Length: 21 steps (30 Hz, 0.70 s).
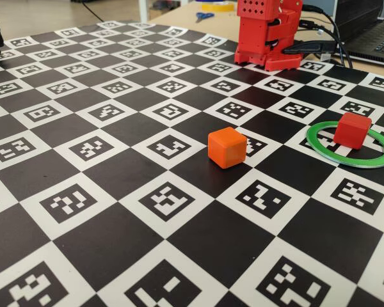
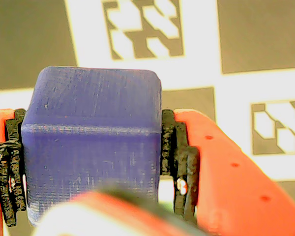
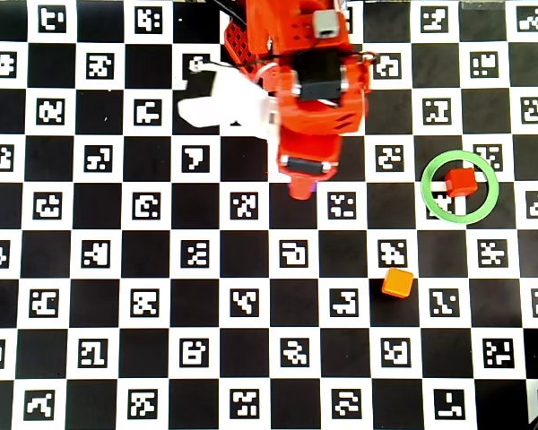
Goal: Grab the red cube then put it in the green circle then put the blue cube on top and finally the orange cube on top
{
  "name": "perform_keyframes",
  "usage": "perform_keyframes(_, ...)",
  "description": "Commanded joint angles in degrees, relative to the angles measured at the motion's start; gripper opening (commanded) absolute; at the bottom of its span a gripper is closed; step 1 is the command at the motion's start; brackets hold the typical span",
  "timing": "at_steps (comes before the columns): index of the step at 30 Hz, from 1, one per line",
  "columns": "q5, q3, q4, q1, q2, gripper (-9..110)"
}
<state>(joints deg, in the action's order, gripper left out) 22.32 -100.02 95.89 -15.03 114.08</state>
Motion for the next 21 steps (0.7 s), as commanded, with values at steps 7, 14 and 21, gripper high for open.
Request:
perform_keyframes(7,8.88,7.82,-4.48,-15.73,-5.63,2)
perform_keyframes(14,13.36,17.49,-3.69,-23.47,-16.70,2)
perform_keyframes(21,17.14,27.69,-2.20,-29.62,-26.19,2)
